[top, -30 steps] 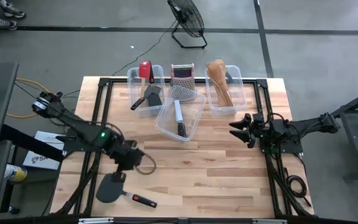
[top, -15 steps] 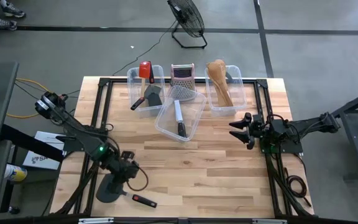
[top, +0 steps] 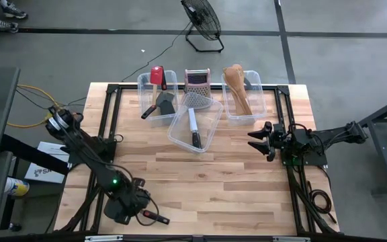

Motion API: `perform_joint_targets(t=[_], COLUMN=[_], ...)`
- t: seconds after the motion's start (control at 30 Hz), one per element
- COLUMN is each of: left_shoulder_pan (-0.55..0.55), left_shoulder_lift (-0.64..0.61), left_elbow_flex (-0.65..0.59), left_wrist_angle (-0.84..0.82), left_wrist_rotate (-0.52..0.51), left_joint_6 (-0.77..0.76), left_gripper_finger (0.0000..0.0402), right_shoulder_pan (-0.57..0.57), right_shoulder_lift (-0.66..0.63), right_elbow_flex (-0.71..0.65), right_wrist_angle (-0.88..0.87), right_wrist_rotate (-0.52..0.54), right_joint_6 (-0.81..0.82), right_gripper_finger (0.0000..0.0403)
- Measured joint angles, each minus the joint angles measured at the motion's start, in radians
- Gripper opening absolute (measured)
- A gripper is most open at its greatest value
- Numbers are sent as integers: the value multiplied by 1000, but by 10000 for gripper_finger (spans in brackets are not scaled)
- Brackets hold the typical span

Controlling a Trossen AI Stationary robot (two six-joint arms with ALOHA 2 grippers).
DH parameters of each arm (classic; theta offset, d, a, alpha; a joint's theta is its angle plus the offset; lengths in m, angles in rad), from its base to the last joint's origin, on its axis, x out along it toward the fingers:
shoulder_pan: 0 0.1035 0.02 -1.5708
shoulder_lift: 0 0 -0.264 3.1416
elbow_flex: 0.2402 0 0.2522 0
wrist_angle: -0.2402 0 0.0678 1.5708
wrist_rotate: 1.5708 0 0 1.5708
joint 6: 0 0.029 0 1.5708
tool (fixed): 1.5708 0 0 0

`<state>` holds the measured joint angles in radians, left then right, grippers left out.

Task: Pick & Place Kitchen Items
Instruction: Put the black spatula into the left transparent bin

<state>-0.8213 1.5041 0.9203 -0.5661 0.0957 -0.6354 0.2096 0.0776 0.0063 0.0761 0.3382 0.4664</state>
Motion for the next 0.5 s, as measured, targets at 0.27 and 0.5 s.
perform_joint_targets(t=[0.27, 0.5], left_shoulder_pan=[-6, -28], left_shoulder_lift=[72, 120], left_elbow_flex=[0, 0], left_wrist_angle=[40, 75], left_wrist_rotate=[27, 18], left_joint_6=[-24, -24], left_gripper_finger=[306, 316], right_shoulder_pan=[0, 0], right_shoulder_lift=[0, 0], right_elbow_flex=[0, 0], right_wrist_angle=[1, 3], right_wrist_rotate=[0, 0], right_joint_6=[0, 0], right_gripper_finger=[236, 236])
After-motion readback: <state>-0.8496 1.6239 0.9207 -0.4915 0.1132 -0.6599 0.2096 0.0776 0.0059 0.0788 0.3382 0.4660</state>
